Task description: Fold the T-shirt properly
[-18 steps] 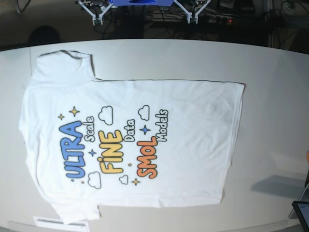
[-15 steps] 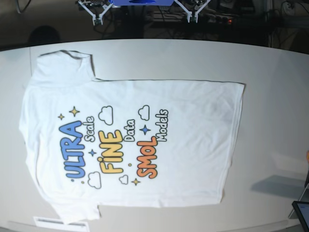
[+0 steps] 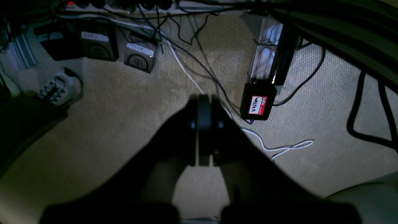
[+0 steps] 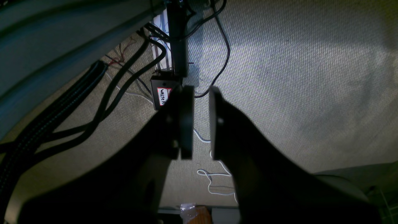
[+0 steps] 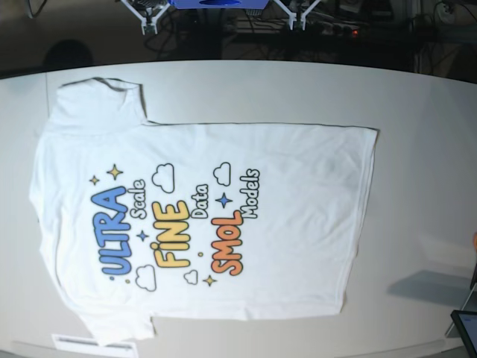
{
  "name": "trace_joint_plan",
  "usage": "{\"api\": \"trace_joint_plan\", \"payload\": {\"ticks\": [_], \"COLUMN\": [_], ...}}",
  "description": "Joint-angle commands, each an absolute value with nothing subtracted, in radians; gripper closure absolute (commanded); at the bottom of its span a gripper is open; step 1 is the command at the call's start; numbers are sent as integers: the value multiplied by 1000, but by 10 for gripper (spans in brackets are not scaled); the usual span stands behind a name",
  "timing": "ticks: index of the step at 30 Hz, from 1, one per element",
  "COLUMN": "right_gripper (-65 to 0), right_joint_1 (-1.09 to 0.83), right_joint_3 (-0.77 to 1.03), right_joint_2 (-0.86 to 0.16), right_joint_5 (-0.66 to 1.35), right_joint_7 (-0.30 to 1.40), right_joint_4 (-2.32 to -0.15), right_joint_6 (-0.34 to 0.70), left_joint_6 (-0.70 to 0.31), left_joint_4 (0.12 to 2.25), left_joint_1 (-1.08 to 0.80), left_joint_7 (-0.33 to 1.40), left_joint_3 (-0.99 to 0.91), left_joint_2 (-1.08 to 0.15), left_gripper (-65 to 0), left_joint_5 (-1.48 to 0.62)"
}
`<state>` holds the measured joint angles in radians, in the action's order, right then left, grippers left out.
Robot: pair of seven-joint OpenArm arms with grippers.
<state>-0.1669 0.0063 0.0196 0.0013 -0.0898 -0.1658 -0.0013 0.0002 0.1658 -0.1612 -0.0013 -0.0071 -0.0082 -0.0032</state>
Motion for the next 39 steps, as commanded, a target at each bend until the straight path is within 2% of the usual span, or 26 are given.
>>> {"api": "trace_joint_plan", "payload": {"ticks": [1, 3, 5, 6, 9, 13, 17, 29, 39], "right_gripper": [-90, -80, -9, 0, 0, 0, 0, 0, 0], "right_joint_1": [-173, -176, -189, -199, -275, -423, -565, -868, -1027], "right_joint_3": [4, 4, 5, 7, 8, 16, 133, 191, 326], "right_joint_2": [19, 19, 19, 19, -1, -5, -1, 22, 58], "right_joint_5": [4, 4, 4, 4, 4, 5, 5, 5, 5], "right_joint_7": [-99, -99, -99, -99, -99, -96, -94, -94, -94], "right_joint_4": [-166, -166, -173, -189, -289, -506, -713, -1182, -1543], "right_joint_6": [-5, -5, -4, -4, -4, -5, -5, -5, -4], "left_joint_6": [4, 4, 4, 4, 4, 4, 4, 2, 2], "left_joint_4": [166, 166, 171, 193, 328, 611, 834, 1211, 1455], "left_joint_1": [-168, -171, -183, -189, -278, -456, -598, -835, -1010], "left_joint_7": [-7, -7, -7, -7, -7, -8, -7, -15, -275], "left_joint_3": [-8, -8, -8, -8, -10, -61, -151, -163, -295], "left_joint_2": [-10, -12, -15, -21, -38, -71, -101, -162, -156], "left_gripper": [0, 0, 0, 0, 0, 0, 0, 0, 0], "left_joint_5": [-1, -1, -1, -1, -1, -36, -125, -148, -148]}}
